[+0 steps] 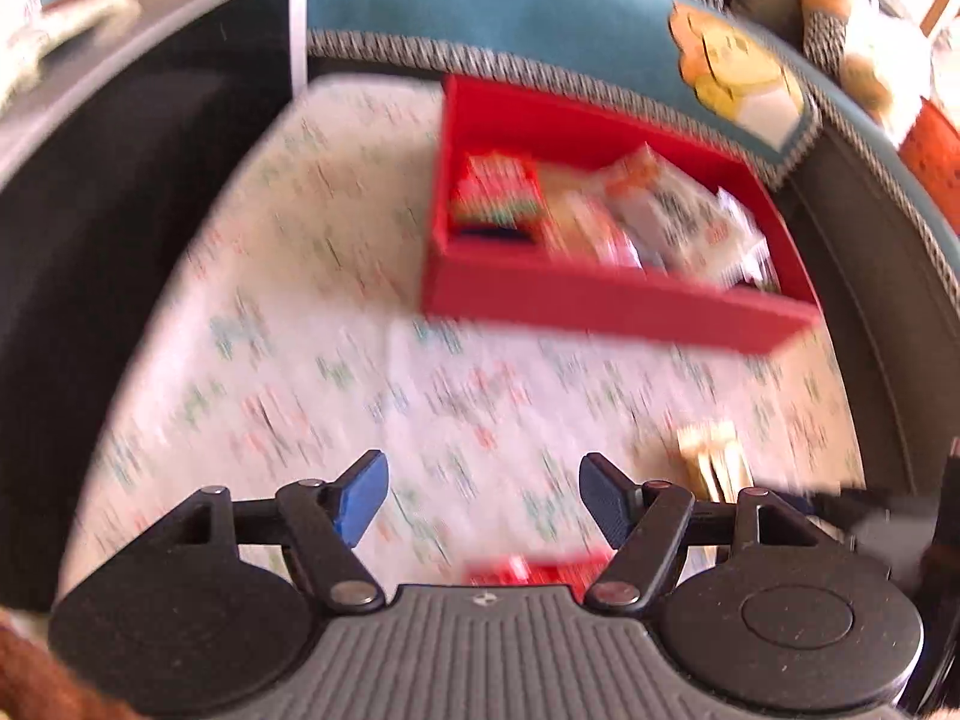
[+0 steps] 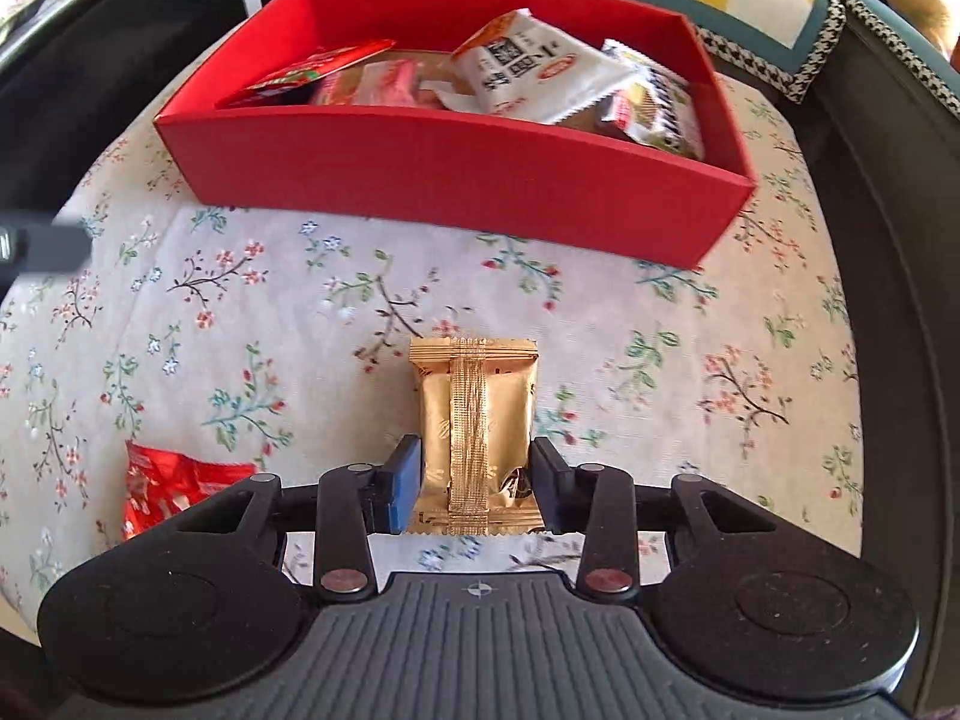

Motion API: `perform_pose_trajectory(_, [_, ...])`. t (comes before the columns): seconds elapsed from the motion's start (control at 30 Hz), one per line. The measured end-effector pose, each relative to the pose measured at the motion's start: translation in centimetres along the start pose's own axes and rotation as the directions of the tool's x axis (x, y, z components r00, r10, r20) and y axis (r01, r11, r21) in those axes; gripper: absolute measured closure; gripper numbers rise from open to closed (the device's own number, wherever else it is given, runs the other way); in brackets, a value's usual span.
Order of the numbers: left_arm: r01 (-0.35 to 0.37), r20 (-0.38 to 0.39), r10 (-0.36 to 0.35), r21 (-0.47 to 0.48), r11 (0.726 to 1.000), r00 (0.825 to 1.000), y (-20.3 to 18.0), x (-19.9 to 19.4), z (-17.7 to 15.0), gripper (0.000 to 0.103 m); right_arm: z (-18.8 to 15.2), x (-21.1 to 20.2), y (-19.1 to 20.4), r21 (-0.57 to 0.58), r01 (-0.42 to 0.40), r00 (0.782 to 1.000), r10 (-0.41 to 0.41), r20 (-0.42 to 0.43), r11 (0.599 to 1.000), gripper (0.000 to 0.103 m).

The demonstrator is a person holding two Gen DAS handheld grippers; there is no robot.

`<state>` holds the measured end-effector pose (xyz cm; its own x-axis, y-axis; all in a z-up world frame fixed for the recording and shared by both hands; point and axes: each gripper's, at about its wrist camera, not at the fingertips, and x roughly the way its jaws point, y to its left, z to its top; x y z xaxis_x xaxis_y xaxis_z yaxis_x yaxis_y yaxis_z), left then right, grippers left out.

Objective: Organize snacks
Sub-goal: 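Grasp the gold-wrapped cake with the right gripper while the left gripper grasps the red candy bag, then carry the gold cake and red candy bag over the red box with both grippers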

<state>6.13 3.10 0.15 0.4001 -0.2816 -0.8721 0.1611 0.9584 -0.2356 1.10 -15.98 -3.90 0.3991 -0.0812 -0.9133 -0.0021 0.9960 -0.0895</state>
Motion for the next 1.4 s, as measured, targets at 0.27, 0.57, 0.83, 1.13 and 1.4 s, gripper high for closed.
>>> perform_pose_trajectory(0.27, [-0.062, -0.084, 0.053, -0.099, 0.993, 0.995, -1.9, 1.5, -4.5, 0.0, -1.3, -0.6, -1.6, -0.016, -0.064, 0.998, 0.065, 0.027, 0.998, 0.056])
perform_pose_trajectory(0.57, [-0.154, -0.122, 0.144, -0.077, 0.985, 0.982, -4.4, 4.6, -4.8, 0.0, -2.0, 0.1, -2.1, -0.029, -0.093, 0.996, 0.094, 0.009, 0.995, 0.054])
perform_pose_trajectory(0.83, [-0.202, -0.104, 0.197, -0.045, 0.978, 0.975, -4.5, 5.2, -5.1, 0.0, -2.0, 0.6, -1.7, -0.031, -0.096, 0.995, 0.096, 0.008, 0.995, 0.033])
perform_pose_trajectory(1.13, [-0.25, -0.092, 0.244, -0.062, 0.966, 0.965, -3.9, 5.1, -5.3, 0.0, -1.7, 0.8, -3.1, 0.067, -0.227, 0.974, 0.228, -0.001, 0.972, 0.008])
perform_pose_trajectory(1.4, [-0.258, -0.083, 0.252, -0.066, 0.964, 0.964, -3.2, 5.3, -5.3, 0.0, -1.9, 0.9, -2.5, 0.053, -0.207, 0.978, 0.207, 0.005, 0.977, 0.0])
